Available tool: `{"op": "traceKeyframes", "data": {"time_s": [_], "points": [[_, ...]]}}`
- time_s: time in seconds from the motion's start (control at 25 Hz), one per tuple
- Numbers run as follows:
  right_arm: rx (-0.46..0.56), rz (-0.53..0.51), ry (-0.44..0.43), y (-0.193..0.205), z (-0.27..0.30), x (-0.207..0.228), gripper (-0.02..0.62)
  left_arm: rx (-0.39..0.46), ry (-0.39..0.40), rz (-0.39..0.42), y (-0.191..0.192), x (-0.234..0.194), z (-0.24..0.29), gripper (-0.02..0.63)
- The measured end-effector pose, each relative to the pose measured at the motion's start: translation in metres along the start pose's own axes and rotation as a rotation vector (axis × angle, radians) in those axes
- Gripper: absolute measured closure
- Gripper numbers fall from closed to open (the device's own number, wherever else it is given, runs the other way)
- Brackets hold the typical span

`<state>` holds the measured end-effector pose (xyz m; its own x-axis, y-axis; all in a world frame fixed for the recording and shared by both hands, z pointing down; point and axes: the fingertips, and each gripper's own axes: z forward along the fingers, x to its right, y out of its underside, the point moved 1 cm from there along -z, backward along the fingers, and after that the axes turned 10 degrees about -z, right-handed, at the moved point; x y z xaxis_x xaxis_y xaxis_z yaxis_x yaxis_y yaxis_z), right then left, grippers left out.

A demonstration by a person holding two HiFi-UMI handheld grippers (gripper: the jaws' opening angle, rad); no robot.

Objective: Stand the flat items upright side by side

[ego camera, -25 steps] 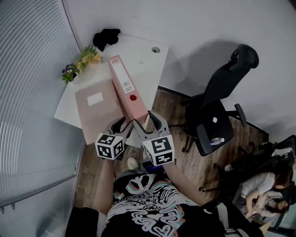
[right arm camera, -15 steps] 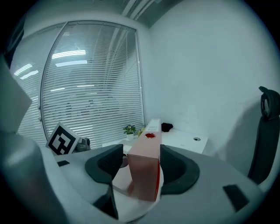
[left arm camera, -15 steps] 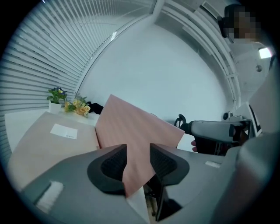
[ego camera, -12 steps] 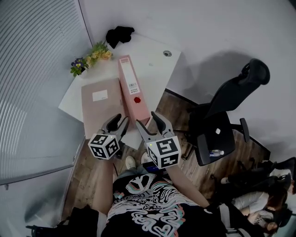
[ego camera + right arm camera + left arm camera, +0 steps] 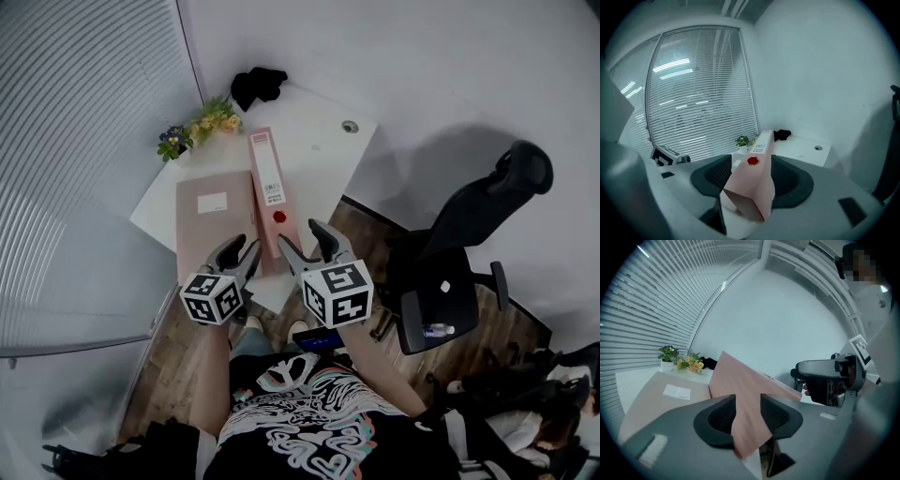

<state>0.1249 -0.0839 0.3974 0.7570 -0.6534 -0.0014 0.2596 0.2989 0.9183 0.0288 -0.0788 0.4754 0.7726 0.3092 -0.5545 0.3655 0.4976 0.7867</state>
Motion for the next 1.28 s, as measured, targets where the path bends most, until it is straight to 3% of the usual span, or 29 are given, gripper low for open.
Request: {"op": "traceKeyframes", "data": {"time_s": [0.24,0.52,0.84,1.28], "points": [[-0.061,0.021,-0.023,-0.011,0.027,-0.002,0.324,0.008,0.048,-0.027,-0.022,-0.024,0.017,0.454],[-0.155,0.067,0.068,-0.026,0.069,0.026,0.311,-0.055,0.183,-0.027,-0.050,-0.046,0.053,0.454],[-0.251,0.067,0.093,-0.038,0.116,0.045,0.302,-0.141,0.327,-0.059,-0.053,-0.066,0.081,0.454],[-0.340,0.077,0.116,-0.048,0.175,0.060,0.272,-0.200,0.438,-0.137,-0.054,-0.075,0.101,0.462]]}}
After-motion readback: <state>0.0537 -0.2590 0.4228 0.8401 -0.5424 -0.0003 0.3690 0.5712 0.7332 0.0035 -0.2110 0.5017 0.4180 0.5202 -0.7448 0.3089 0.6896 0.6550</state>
